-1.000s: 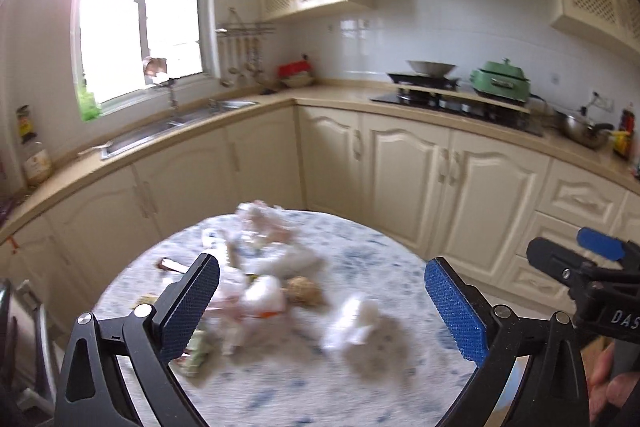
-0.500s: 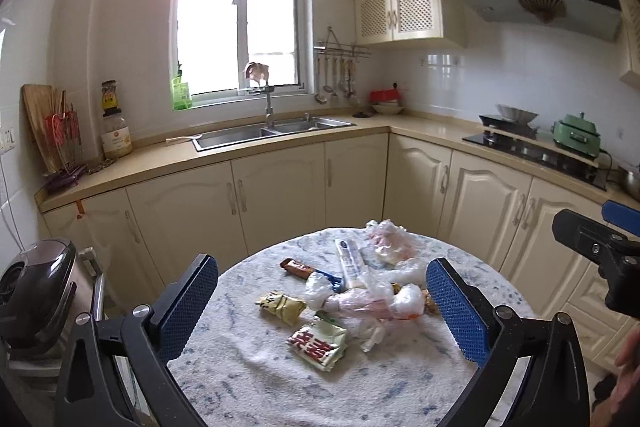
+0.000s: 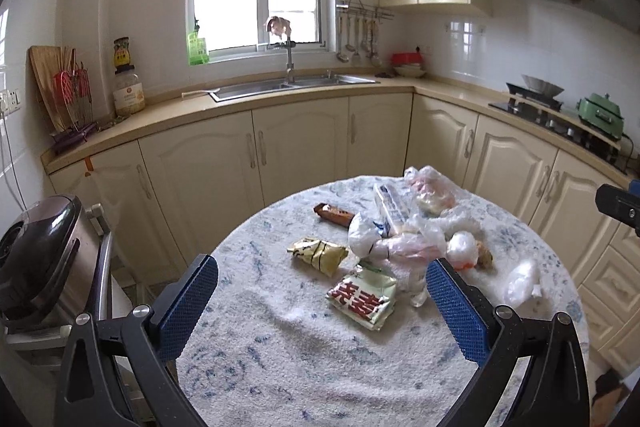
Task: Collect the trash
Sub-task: 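Grasp the clear plastic bag with the right tool while the left tool grasps the red-lettered packet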
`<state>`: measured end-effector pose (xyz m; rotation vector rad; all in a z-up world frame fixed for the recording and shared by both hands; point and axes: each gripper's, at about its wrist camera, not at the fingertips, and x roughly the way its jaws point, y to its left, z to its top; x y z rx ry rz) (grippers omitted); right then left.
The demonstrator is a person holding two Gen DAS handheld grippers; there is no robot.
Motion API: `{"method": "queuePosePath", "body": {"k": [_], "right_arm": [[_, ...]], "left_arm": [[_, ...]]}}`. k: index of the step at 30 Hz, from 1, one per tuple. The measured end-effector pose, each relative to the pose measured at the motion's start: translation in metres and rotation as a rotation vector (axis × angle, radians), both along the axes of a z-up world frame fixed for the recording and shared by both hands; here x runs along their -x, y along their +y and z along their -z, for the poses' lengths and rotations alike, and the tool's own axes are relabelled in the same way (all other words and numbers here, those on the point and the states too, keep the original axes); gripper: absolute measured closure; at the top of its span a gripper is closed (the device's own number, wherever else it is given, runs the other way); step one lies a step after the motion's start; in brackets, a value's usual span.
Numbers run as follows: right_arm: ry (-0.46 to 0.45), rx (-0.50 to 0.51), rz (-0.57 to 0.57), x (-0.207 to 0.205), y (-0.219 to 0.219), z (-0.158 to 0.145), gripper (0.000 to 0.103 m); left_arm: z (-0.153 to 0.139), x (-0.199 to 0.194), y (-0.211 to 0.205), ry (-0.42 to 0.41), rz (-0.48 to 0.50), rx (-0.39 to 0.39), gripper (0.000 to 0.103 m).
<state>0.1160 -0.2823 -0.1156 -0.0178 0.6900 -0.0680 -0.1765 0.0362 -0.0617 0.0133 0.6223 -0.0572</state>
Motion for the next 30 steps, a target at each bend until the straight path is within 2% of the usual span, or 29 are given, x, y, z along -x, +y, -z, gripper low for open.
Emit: {"method": "queuePosePath", "body": {"k": [7,12,19,22,23,24,27,28,30], "right_arm": [[0.154,-0.018,0.015,-0.022,-0.019,0.06,0.001],[0.253,-0.04,0.039,-0.042,-0.034,0.102,0.005],[0.356,-0.083,0.057,-0.07,-0.053,0.147,0.011],[0.389,-0.105,0.042,-0.081,-0.053,0.161,0.019],[0.398,-0.112,0.036,-0.084,-0.051,0.164,0.026],[0.405,-0.113,0.031,-0.086,-0.05,0.167,0.032],[0.407,-0.097,0.02,-0.089,-0.044,0.169,0.039],[0.406,-0.093,0.017,-0.089,-0.043,0.169,0.04],[0.405,-0.084,0.016,-0.087,-0.042,0.169,0.048]], "left_arm": [[0.057,-0.067,-0.013,0.12,0.042,-0.015,0.001],[0.097,-0.127,-0.021,0.206,0.078,-0.048,0.001],[0.128,-0.214,-0.029,0.325,0.132,-0.069,0.001],[0.13,-0.249,-0.032,0.332,0.166,-0.072,0.003],[0.133,-0.259,-0.033,0.35,0.177,-0.071,0.003],[0.135,-0.27,-0.036,0.371,0.188,-0.069,0.007],[0.138,-0.297,-0.039,0.374,0.203,-0.047,0.014],[0.139,-0.303,-0.04,0.37,0.21,-0.043,0.021],[0.14,-0.316,-0.043,0.36,0.234,-0.044,0.026]]}}
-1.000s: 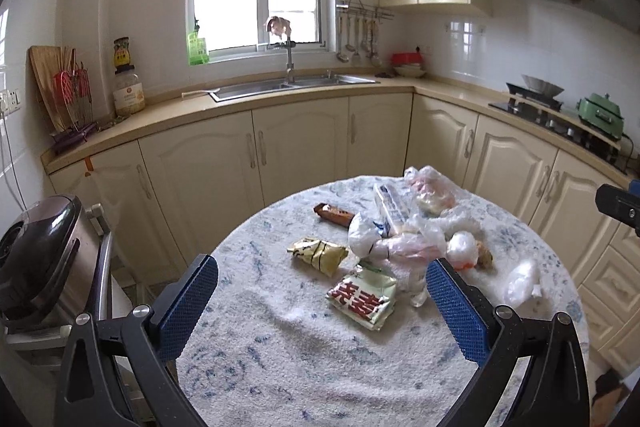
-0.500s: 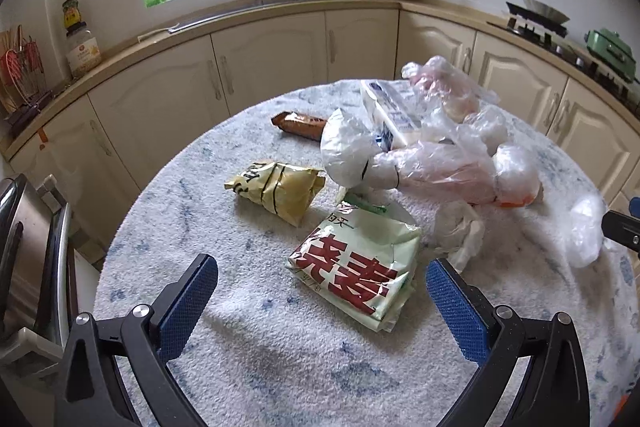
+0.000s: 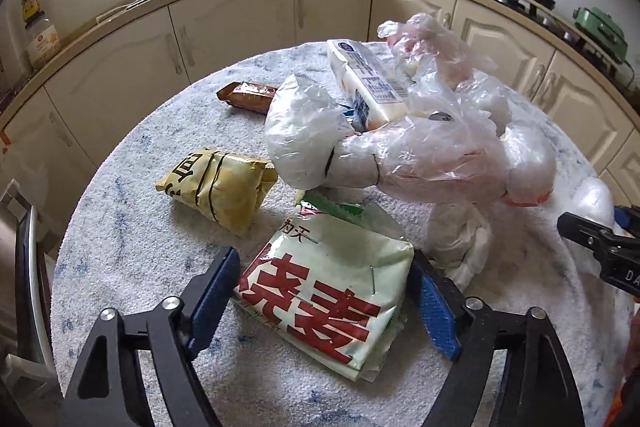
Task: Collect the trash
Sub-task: 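Grasp the clear plastic bag with the right tool while the left tool grasps the red-lettered packet, then carry the plastic bag and red-lettered packet toward the blue bin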
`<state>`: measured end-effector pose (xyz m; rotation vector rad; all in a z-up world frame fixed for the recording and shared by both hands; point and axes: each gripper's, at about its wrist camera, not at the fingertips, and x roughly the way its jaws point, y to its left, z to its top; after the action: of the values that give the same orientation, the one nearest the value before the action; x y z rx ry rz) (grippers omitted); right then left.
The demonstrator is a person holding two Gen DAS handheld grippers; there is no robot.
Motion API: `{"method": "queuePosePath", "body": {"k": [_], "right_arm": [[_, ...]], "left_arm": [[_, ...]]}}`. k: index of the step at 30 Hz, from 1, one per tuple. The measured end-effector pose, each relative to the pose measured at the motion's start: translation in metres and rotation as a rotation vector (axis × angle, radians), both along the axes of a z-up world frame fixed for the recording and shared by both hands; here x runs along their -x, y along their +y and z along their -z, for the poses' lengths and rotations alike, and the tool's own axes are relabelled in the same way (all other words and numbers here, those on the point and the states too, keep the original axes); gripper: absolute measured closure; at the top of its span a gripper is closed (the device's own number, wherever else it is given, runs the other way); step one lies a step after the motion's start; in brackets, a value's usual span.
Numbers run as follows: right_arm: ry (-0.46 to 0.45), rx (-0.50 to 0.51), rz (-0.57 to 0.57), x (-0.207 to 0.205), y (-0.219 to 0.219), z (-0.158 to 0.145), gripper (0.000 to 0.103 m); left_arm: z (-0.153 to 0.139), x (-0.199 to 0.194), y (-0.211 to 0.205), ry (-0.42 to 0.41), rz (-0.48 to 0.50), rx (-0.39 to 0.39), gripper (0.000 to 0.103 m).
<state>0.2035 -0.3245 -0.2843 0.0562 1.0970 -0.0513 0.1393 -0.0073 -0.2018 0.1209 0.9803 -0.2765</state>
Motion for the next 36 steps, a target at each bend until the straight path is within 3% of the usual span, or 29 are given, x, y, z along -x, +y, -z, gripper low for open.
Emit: {"method": "queuePosePath", "body": {"k": [2,14,23,31,36], "right_arm": [[-0.003,-0.009,-0.004,0.002,-0.002,-0.001,0.051],[-0.044,-0.067,-0.019,0.028,-0.001,-0.02,0.053],[-0.119,-0.098,-0.036,0.055,-0.001,-0.054,0.053],[-0.23,-0.108,0.007,0.089,-0.028,-0.097,0.053],[-0.302,-0.096,0.074,0.118,-0.067,-0.125,0.053]], "left_arm": [[0.002,-0.017,-0.001,-0.004,0.007,0.013,0.032],[0.013,-0.102,-0.004,-0.036,0.027,0.091,0.032],[-0.012,-0.145,-0.009,-0.131,0.03,0.139,0.032],[-0.053,-0.173,-0.066,-0.261,0.169,0.207,0.032],[-0.065,-0.155,-0.099,-0.318,0.259,0.255,0.032]]}}
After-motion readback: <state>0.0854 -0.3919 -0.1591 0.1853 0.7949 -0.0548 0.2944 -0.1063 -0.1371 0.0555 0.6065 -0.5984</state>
